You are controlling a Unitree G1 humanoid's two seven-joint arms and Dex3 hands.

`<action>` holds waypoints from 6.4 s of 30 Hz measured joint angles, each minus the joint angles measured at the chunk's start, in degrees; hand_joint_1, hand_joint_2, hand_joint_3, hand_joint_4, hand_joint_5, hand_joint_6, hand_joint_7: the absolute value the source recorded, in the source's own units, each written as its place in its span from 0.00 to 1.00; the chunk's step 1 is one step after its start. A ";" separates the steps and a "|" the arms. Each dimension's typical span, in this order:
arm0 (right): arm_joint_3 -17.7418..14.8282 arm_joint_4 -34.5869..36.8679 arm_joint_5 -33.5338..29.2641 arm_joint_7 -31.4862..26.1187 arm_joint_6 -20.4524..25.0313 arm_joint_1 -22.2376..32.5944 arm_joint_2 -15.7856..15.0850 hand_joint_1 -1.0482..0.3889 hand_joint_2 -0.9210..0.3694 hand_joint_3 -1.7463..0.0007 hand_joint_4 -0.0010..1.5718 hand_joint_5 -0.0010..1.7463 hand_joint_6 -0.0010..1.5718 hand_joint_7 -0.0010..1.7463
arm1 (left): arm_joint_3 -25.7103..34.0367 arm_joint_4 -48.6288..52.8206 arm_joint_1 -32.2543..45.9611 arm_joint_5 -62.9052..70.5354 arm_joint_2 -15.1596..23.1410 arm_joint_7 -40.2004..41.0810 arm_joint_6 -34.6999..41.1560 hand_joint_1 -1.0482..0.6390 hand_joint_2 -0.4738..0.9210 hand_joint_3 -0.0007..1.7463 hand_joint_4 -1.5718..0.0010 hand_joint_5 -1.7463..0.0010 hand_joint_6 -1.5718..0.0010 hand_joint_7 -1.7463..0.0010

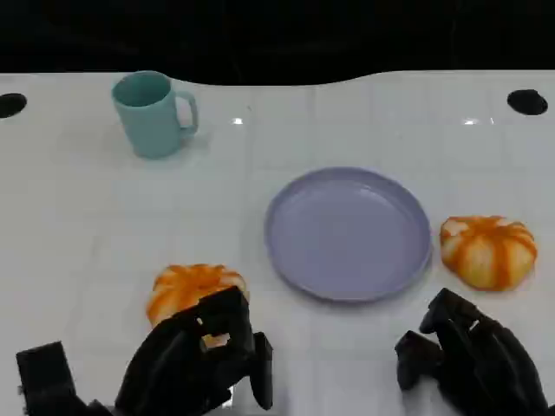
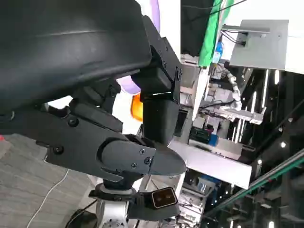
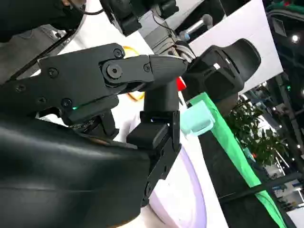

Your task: Grasp the bread from the table and place it into the plate.

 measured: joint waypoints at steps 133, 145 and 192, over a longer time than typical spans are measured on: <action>-0.23 0.67 0.10 1.07 -0.42 -0.60 0.16 0.35 0.00 0.85 0.49 0.95 0.42 0.81 | -27.06 44.23 -49.84 72.34 4.69 81.39 -15.39 0.44 0.69 0.64 0.42 0.00 0.54 0.02; -0.10 0.20 0.06 0.66 -0.60 -0.23 0.24 0.35 0.00 0.85 0.49 0.96 0.43 0.82 | -32.93 57.06 -58.78 73.01 0.96 65.56 -12.67 0.28 0.99 0.18 0.88 0.64 0.83 0.90; 0.09 -0.88 0.02 -0.01 0.03 0.57 0.27 0.34 0.00 0.86 0.50 0.95 0.44 0.81 | -6.34 -0.60 -9.68 -3.01 3.93 9.92 1.49 0.22 1.00 0.18 0.43 0.00 0.58 0.00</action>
